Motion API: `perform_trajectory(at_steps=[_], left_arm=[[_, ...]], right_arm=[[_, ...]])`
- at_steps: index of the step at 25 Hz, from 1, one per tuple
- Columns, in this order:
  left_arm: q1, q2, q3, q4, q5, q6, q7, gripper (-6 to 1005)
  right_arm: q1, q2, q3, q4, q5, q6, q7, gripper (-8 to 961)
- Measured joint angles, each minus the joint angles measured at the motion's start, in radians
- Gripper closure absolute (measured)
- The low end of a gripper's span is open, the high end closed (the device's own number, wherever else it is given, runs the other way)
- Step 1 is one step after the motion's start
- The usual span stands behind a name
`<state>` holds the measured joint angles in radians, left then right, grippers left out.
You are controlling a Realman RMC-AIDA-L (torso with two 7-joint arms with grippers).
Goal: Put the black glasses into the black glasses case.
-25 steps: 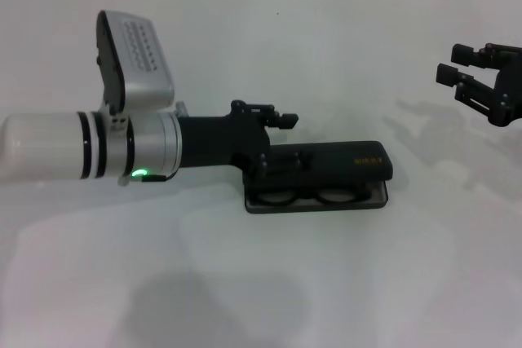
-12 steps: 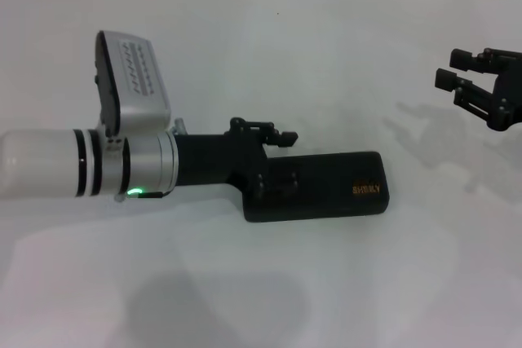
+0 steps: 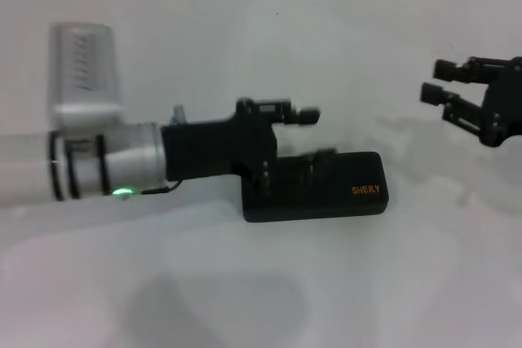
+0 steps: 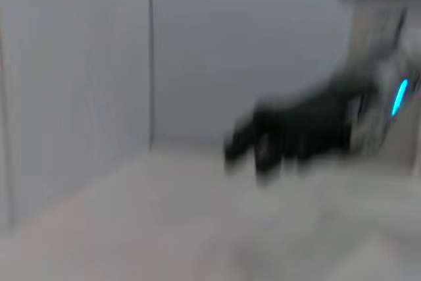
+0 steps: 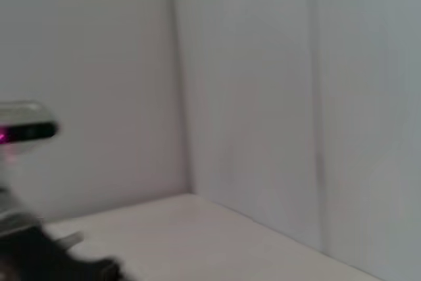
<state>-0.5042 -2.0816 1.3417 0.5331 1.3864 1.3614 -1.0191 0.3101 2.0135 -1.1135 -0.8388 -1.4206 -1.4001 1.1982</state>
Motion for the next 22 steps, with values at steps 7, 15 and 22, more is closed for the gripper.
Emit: perform_trajectory(at_steps=[7, 15, 22], left_arm=[[0.055, 0.059, -0.124, -0.046, -0.05, 0.402, 0.04, 401], [0.146, 0.049, -0.133, -0.044, -0.044, 0.414, 0.122, 156], [0.17, 0.046, -0.137, -0.053, -0.051, 0.411, 0.137, 101]], right_arm=[[0.094, 0.001, -0.005, 0.101, -0.043, -0.275, -0.08, 553], [0.182, 0.002, -0.011, 0.304, -0.051, -0.307, -0.219, 313], [0.173, 0.007, -0.013, 0.319, -0.048, -0.3, -0.295, 189]])
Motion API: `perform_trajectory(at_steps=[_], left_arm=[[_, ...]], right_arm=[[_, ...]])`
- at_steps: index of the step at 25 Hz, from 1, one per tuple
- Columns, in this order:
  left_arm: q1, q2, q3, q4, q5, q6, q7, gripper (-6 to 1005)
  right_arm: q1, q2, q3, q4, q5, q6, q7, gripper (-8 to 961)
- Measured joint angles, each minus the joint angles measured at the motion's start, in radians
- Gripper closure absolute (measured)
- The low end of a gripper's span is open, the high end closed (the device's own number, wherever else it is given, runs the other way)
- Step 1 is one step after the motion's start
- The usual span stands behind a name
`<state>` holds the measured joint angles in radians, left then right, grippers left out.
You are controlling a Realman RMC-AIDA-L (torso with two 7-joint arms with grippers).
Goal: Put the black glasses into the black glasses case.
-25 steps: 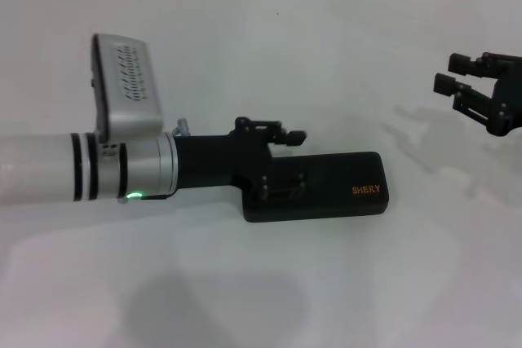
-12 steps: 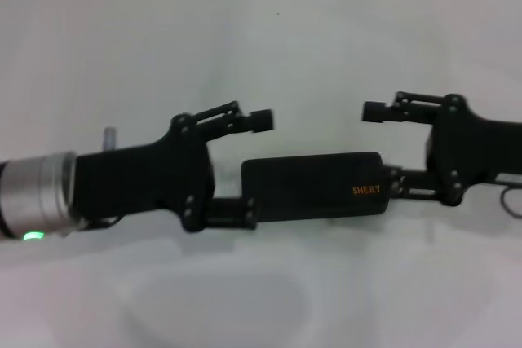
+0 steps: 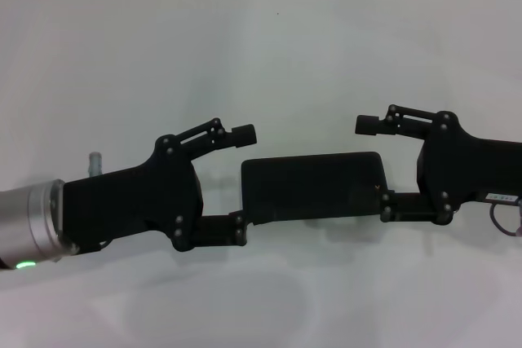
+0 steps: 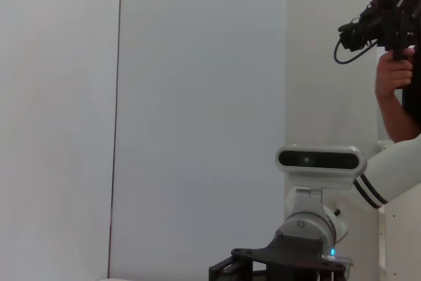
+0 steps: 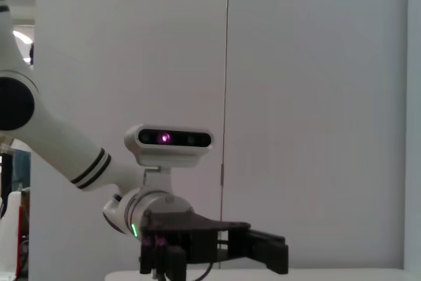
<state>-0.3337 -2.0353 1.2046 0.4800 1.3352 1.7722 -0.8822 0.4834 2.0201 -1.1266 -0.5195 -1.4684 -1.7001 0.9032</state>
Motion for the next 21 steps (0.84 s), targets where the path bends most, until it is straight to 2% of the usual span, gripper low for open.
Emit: perform_trajectory(at_steps=[21], left_arm=[[-0.001, -0.013, -0.039, -0.003, 0.004, -0.005, 0.004, 100]], right_arm=[[0.01, -0.002, -0.002, 0.016, 0.018, 0.048, -0.082, 176]])
